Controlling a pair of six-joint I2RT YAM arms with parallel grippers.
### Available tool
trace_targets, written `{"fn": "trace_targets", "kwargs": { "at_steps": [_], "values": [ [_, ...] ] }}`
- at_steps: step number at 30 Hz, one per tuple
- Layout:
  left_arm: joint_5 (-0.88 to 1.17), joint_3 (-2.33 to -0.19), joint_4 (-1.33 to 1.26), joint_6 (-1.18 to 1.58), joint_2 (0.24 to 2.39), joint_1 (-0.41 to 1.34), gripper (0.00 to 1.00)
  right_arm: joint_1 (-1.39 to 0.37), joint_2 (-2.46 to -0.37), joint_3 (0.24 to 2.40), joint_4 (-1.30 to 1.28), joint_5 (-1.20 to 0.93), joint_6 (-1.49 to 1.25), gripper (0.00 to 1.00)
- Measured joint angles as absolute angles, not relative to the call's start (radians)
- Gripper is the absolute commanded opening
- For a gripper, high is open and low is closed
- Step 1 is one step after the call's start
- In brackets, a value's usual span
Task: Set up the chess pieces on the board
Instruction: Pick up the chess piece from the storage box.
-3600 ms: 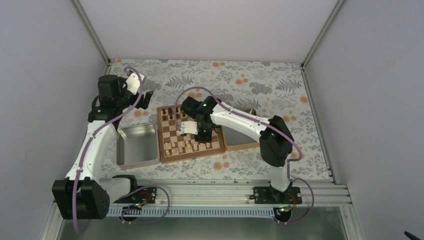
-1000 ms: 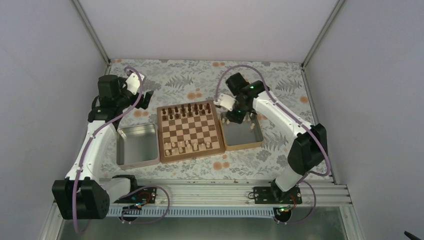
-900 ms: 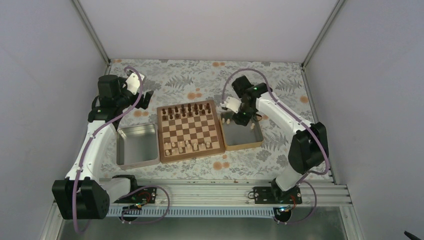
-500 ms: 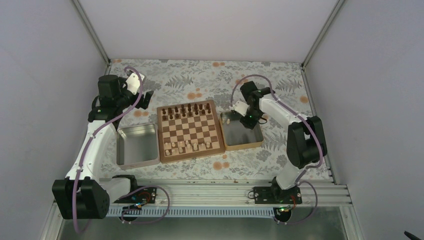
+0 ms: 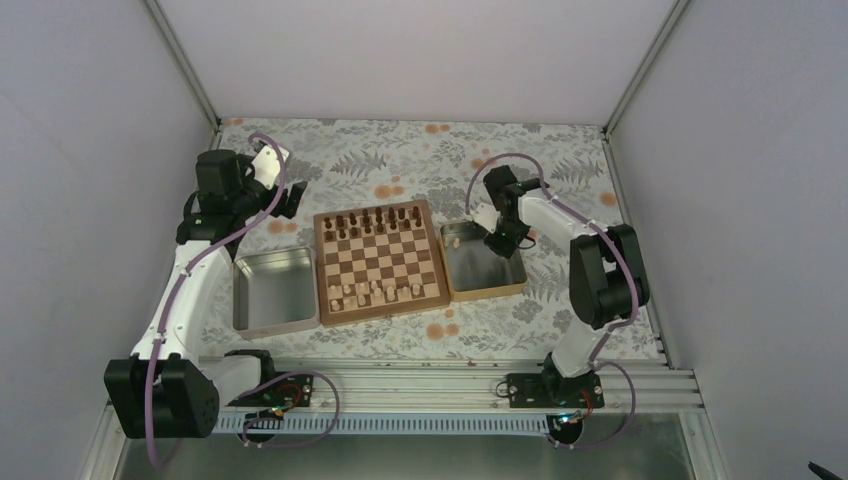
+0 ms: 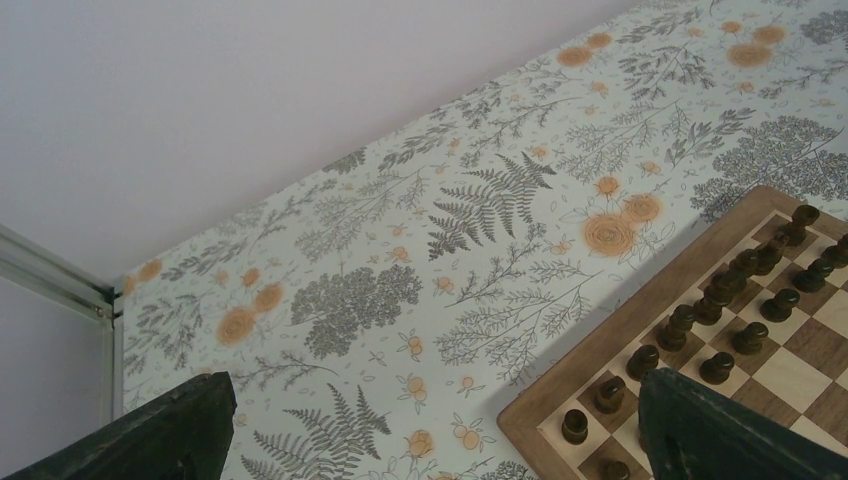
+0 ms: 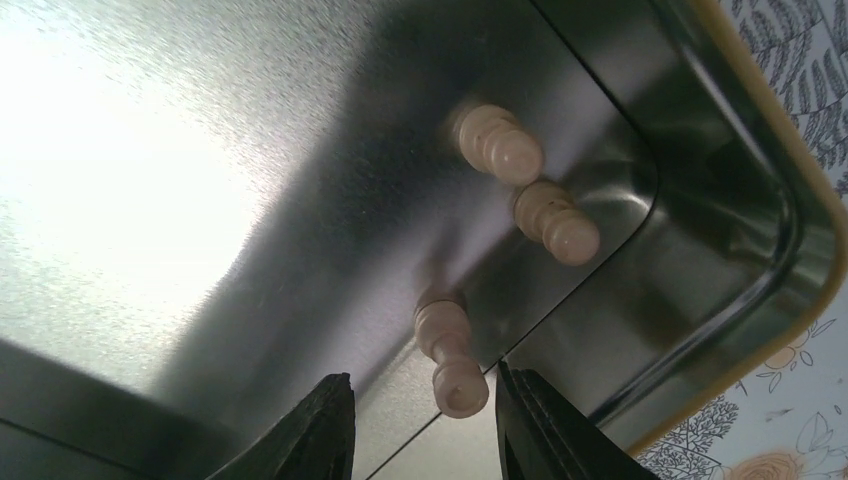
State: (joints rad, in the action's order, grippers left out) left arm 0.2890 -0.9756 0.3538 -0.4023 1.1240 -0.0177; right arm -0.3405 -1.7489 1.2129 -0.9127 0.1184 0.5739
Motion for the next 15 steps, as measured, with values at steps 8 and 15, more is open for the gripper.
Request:
{"fn": "trace_targets", "kwargs": {
  "at_steps": [8,15],
  "values": [
    [0.289,-0.976,0.354,-0.404,1.124,-0.018,1.00,-0.332,-1.769,1.209,-0.893,0.146,0.574,0.39],
    [0.290,-0.976,0.354,-0.404,1.124,-0.018,1.00,-0.332,-1.818,1.209,-0.883,0.152,0.575,0.33]
  ]
}}
